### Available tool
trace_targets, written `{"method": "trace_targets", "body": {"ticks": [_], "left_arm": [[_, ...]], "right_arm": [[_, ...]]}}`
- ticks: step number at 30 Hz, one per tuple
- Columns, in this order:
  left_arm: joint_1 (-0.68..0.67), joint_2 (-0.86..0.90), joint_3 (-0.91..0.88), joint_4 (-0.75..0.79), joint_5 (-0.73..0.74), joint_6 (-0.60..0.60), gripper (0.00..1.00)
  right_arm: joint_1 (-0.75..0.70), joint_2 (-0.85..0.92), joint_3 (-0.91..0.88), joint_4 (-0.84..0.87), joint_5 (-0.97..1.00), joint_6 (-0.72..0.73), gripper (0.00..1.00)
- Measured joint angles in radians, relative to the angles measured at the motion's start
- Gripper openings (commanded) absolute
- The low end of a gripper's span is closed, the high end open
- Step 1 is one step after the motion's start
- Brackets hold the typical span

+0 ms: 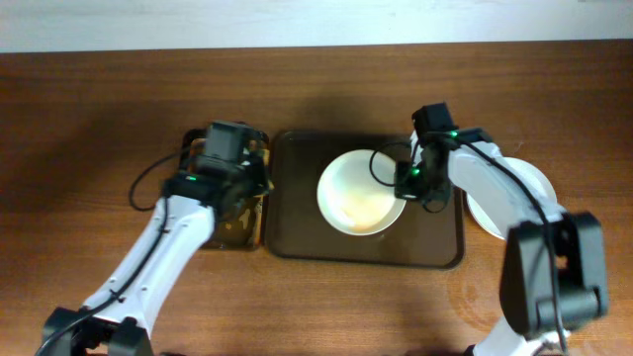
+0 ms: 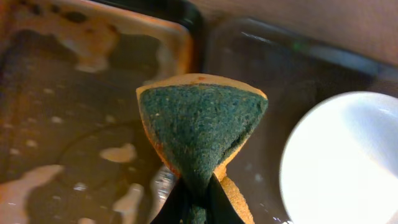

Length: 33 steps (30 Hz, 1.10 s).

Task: Clean dirty plates on tray and stack at the side
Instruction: 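Carry the last plate right and stack it on the pile with the right gripper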

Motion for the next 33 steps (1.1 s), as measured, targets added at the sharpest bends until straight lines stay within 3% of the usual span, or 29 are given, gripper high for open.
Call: {"method": "trace_targets", "body": {"ticks": [5,8,11,15,18,20,24,30,32,33], "left_arm": [[0.207,0.039,0.000,0.002,0.241,0.150,0.00],[0.299,0.143,0.000,0.009,0.430,0.230,0.00],[0.365,0.238,0.000,0.011,0.528,0.261,0.00],[0.420,0.330,-0.001,0.027,0.552,0.272,0.00],[0.433,0.337,-0.001,0.019,0.462,0.267,0.00],[0.433,0.337,-0.001,0.010,0.448,0.256,0.00],[0.434,0.337,-0.001,0.042,0.623,0.320,0.00],[0.434,0.337,-0.001,-0.023,0.375,0.108,0.00],[0.434,0.337,-0.002,0.014,0.435,0.149,0.00],[0.436,0.337,-0.001,0.046,0.543,0.244,0.00]], "right_arm": [[0.000,-0.167,0.006,-0.026,0.180,-0.060,0.04],[0.001,-0.228,0.006,-0.029,0.328,-0.117,0.04],[0.044,-0.243,0.006,-0.030,0.539,-0.166,0.04],[0.200,-0.243,0.006,-0.014,0.854,-0.194,0.04],[0.297,-0.243,0.006,0.001,0.969,-0.198,0.04],[0.330,-0.243,0.006,0.002,1.002,-0.198,0.04],[0.335,-0.243,0.006,0.001,1.028,-0.198,0.04],[0.335,-0.243,0.006,0.001,1.028,-0.193,0.04],[0.335,-0.243,0.006,0.000,1.023,-0.178,0.04],[0.335,-0.243,0.006,0.001,1.020,-0.164,0.04]]}}
